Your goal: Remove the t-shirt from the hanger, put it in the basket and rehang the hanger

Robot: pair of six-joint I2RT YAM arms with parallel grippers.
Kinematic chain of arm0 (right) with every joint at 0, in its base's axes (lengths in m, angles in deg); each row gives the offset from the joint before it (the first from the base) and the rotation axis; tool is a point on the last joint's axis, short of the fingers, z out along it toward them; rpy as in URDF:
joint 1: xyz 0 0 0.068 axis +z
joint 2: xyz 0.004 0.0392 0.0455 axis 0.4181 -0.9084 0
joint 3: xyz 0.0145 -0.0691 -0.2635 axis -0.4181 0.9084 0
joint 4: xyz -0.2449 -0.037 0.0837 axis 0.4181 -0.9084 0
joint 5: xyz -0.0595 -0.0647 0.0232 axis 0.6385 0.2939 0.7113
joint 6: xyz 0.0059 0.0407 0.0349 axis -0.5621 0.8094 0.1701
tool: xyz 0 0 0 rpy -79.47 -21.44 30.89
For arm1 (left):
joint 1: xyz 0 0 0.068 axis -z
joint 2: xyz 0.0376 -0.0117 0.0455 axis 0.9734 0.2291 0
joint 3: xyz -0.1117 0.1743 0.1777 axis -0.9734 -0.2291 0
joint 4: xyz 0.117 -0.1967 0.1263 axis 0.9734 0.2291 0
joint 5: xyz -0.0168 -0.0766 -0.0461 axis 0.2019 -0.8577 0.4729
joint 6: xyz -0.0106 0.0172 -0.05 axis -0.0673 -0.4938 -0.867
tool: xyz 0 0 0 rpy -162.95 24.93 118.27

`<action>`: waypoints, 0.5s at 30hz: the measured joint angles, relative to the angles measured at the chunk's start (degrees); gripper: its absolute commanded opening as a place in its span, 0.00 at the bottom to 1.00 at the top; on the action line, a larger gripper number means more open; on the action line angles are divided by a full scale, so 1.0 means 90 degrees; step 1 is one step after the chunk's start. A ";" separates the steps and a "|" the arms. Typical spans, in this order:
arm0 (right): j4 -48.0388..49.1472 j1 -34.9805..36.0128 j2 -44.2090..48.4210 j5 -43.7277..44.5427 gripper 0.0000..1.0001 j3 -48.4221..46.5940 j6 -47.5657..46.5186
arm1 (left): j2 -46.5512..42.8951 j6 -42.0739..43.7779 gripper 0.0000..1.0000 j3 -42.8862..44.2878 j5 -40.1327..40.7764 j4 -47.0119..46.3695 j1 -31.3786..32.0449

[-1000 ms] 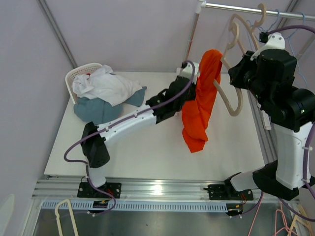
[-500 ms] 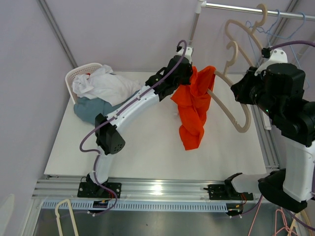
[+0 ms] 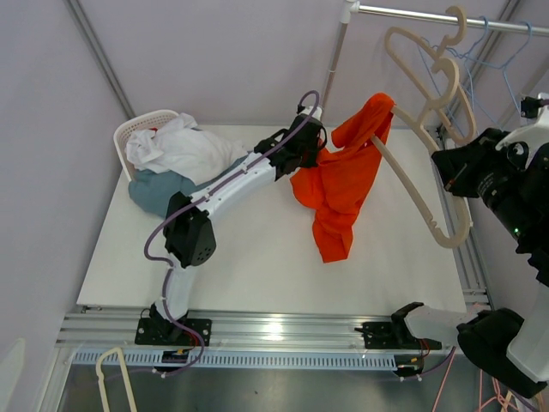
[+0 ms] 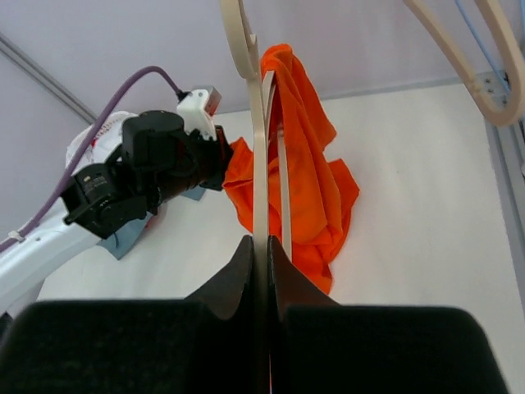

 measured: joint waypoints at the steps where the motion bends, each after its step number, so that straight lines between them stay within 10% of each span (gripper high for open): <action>1: -0.0058 0.0000 -0.0165 -0.0049 0.00 -0.0270 0.0002 | 0.0000 -0.0032 0.01 0.0002 -0.0075 0.0002 -0.0063; 15: 0.0226 0.0002 -0.0053 -0.1209 0.00 0.1967 0.0119 | -0.0277 -0.0121 0.01 0.0073 -0.0070 0.0049 -0.0855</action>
